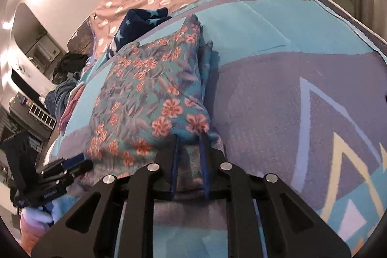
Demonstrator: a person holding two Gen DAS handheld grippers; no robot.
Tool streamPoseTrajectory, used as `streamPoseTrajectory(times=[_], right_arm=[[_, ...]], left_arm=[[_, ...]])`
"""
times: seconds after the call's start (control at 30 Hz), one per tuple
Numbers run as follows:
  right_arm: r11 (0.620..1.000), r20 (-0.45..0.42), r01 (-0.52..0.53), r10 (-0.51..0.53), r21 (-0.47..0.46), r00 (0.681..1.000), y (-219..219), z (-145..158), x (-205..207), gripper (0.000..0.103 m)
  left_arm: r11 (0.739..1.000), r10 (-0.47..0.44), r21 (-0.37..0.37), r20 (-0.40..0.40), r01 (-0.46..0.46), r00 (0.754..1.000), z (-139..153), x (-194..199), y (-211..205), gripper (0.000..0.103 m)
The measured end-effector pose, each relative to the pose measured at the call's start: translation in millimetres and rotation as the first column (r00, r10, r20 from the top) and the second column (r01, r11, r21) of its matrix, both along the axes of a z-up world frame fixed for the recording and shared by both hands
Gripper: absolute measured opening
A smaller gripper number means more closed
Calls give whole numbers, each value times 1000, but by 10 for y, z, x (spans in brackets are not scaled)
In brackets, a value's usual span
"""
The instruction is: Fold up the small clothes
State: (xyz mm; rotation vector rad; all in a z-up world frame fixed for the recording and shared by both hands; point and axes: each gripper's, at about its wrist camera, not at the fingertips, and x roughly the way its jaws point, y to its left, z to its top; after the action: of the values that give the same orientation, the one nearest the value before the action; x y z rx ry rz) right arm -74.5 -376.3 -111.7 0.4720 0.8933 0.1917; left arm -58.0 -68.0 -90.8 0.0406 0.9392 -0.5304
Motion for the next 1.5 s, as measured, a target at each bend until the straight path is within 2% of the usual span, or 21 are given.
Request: streamPoseTrajectory(times=[0.07,0.17,0.3,0.37,0.43,0.5,0.53,0.57,0.6,0.63,0.73,0.8,0.93,0.97,1.03,1.13,1.2,1.3,1.5], right_arm=[[1000,-2,-2,2,-26,1000,1,116,8,15],[998,57,-29,32,-61,998,50,313,101,16],[993,98,-84,91,-77,991,189,506,383,16],[989,107,-123,131,-86,986,278,549,555,17],[988,89,-128,135,-86,987,291,502,714,17],[985,0,-84,85,-153,996,261,252,952,18],[983,-50,-69,61,-172,997,228,95,1061,17],[990,-68,-73,65,-123,996,180,-52,1116,17],[996,-32,-69,67,-64,997,112,-117,1107,16],[996,-20,-76,75,-43,997,82,-130,1088,16],[988,-10,-101,101,-117,995,162,-65,1065,16],[987,-6,-101,101,-123,995,173,-12,1038,17],[995,18,-90,91,-50,996,-6,159,897,21],[995,24,-82,83,-48,996,-75,187,866,27],[997,16,-56,57,-53,998,-215,229,786,35],[999,0,-36,36,-37,999,-367,213,677,39],[1000,-19,-31,30,-6,999,-417,155,616,42],[998,-43,-39,41,40,998,-413,74,532,42],[995,-47,-71,74,68,996,-363,54,311,45]], left_arm=[[999,-6,-34,-25,5,1000,59,16,29,37],[997,-8,-79,8,9,1000,238,81,33,36],[997,-28,-73,87,35,996,463,280,-163,29],[996,-38,-71,87,44,995,487,408,-259,28],[998,-29,-55,82,33,996,427,586,-349,28],[1000,-16,-10,64,16,998,295,720,-402,28],[1000,7,28,19,-7,1000,103,847,-411,28],[1000,10,14,4,-10,1000,23,885,-390,28],[1000,14,-16,18,-13,1000,-12,883,-360,28],[1000,7,-13,29,-6,1000,4,855,-362,28],[997,-29,70,71,24,997,35,785,-460,28],[997,-28,75,76,23,997,61,777,-469,28],[1000,-13,-5,46,14,999,152,738,-303,28],[1000,-5,-26,37,6,999,162,732,-245,29],[998,29,-53,27,-28,999,206,714,-103,48],[996,74,-55,39,-72,996,239,692,42,52],[993,82,-84,23,-80,996,238,677,115,55],[989,62,-132,-21,-65,998,214,633,157,57],[989,-46,-146,-56,38,997,145,255,50,57]])
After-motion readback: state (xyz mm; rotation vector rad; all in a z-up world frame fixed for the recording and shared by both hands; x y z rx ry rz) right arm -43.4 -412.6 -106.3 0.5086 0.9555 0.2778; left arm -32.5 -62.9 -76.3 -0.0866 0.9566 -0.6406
